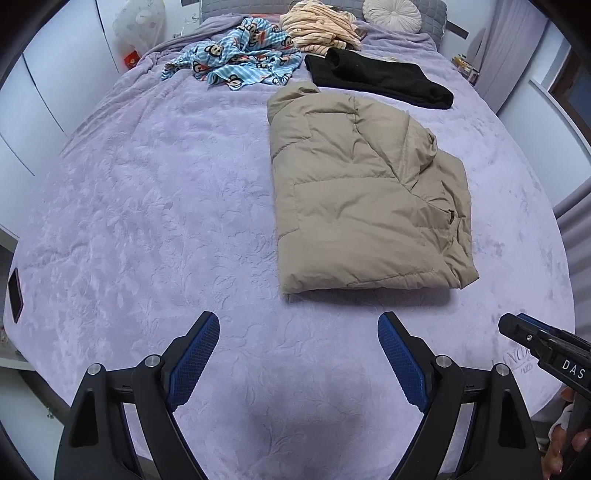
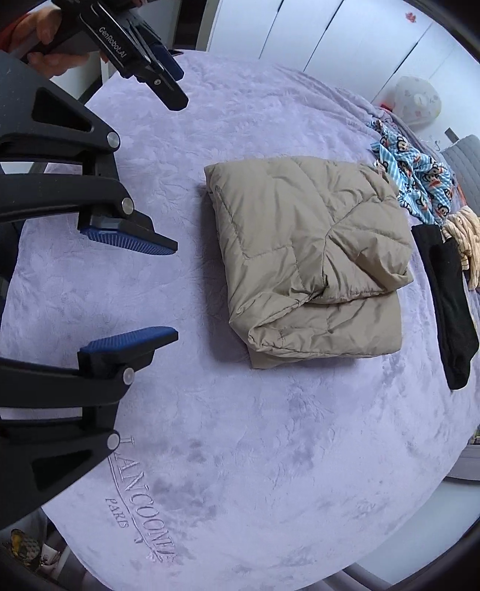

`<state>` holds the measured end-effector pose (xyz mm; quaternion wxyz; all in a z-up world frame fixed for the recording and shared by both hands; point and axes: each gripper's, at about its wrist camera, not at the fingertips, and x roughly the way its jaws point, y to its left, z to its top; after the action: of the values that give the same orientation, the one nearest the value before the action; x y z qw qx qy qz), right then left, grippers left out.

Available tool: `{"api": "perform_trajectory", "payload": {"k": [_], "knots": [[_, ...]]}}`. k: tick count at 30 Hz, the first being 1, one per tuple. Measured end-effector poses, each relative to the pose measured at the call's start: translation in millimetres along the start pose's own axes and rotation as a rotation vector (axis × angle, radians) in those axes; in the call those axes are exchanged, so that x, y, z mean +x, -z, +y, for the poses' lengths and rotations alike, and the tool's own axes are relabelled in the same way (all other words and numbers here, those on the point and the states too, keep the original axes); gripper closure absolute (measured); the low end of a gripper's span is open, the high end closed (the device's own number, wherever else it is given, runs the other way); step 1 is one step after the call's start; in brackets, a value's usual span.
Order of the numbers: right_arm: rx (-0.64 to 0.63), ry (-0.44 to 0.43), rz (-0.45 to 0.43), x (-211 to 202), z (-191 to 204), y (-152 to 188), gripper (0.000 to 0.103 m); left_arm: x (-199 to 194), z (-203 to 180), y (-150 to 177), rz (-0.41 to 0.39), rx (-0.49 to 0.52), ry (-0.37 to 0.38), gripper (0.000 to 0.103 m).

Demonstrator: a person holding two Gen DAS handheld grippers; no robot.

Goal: Fold large clothes

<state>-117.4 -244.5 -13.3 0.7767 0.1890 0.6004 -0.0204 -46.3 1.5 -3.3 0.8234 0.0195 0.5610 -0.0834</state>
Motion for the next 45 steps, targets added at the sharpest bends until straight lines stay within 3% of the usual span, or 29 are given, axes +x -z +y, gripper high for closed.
{"api": "perform_trajectory", "payload": {"k": [3,8,13,15,24,27,45], "knots": [[-0.012,0.006,-0.034,-12,7,-1,0.058,-9,1,-3,-0.027,0.005,-0.012,0.000],[-0.026,0.006,-0.088,-30,17,-10,0.036,-19,7,-8,-0.040,-0.012,-0.042,0.000],[-0.035,0.035,-0.145,-45,27,-19,0.031,-32,11,-12,-0.076,-0.027,-0.035,0.000],[-0.039,0.047,-0.167,-51,30,-22,0.020,-36,11,-14,-0.090,-0.027,-0.042,0.000],[-0.047,0.099,-0.250,-64,41,-29,0.018,-48,13,-24,-0.125,-0.035,-0.051,0.000],[-0.057,0.109,-0.252,-66,43,-30,0.000,-48,13,-26,-0.125,-0.043,-0.055,0.000],[-0.065,0.127,-0.266,-72,46,-32,0.000,-50,12,-29,-0.133,-0.037,-0.061,0.000]]}}
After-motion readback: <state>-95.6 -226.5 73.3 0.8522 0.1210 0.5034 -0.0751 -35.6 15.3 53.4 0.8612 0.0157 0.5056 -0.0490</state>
